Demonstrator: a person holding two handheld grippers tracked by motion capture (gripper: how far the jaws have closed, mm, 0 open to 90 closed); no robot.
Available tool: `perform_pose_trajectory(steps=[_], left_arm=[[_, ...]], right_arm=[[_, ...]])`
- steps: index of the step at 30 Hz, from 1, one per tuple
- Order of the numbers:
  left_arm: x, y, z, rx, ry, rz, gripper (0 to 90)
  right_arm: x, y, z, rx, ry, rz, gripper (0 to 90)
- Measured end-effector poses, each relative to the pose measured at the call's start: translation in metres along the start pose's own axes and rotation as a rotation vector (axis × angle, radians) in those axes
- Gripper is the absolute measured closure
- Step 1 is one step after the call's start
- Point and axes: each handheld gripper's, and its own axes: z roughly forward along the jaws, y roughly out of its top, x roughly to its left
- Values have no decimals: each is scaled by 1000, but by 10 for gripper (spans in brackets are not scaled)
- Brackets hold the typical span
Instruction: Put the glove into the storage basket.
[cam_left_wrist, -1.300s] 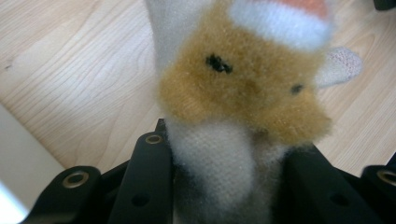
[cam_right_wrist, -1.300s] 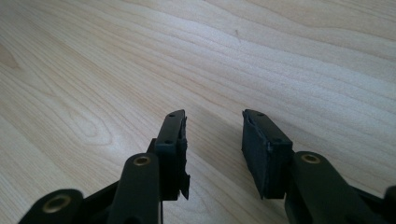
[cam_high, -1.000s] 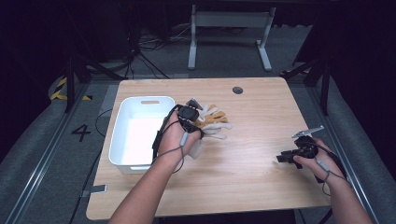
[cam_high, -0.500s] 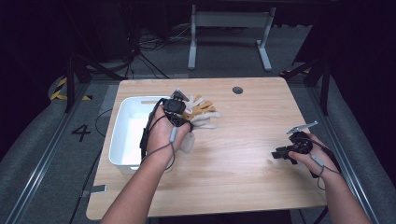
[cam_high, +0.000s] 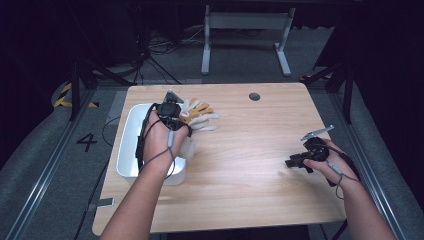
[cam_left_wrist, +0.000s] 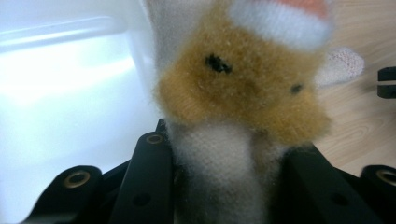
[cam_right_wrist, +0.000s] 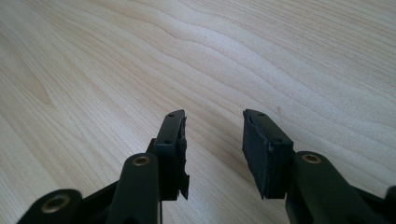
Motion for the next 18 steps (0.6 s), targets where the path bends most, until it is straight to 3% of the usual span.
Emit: perform_pose_trajectory(steps=[9, 12, 18], left_arm=[[20, 3, -1, -16, 15, -80, 698], [26, 4, -1, -11, 22, -106, 698], [38, 7, 0, -10, 45, -162, 698]], right_arm=[[3, -1, -4, -22, -20, -7, 598], [9, -3, -9, -19, -48, -23, 593], [16, -9, -20, -41, -59, -38, 589]])
